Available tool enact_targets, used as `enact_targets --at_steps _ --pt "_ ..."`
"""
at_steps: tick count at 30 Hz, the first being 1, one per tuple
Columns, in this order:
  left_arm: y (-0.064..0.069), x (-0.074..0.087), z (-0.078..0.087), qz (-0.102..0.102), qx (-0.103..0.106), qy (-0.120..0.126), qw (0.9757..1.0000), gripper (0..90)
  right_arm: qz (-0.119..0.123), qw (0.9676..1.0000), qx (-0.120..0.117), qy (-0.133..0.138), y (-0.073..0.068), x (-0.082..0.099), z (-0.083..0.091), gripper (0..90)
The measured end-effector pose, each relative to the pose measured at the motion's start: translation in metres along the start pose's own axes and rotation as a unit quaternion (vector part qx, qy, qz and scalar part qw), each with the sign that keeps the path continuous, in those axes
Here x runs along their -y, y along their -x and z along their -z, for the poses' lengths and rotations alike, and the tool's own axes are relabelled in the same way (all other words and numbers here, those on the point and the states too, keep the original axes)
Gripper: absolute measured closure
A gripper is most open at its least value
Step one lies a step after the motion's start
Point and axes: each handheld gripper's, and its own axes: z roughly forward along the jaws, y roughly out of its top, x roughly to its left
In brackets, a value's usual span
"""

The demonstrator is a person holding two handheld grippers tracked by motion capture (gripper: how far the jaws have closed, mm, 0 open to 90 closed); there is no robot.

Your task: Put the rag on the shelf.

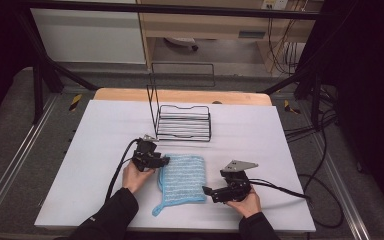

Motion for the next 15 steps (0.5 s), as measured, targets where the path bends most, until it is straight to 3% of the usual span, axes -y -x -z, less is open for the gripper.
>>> enact_targets --at_steps 8,15 --pt "-0.0012 0.0011 -0.0027 0.002 0.016 -0.002 0.9999 61.7 0.003 1.0000 0.000 0.002 0.0011 -0.0006 -0.0017 7.4" --pt "-0.0005 0.0022 -0.0027 0.011 0.026 0.001 0.9996 72.5 0.003 0.9999 -0.001 0.014 0.0051 -0.0055 -0.0024 8.3"
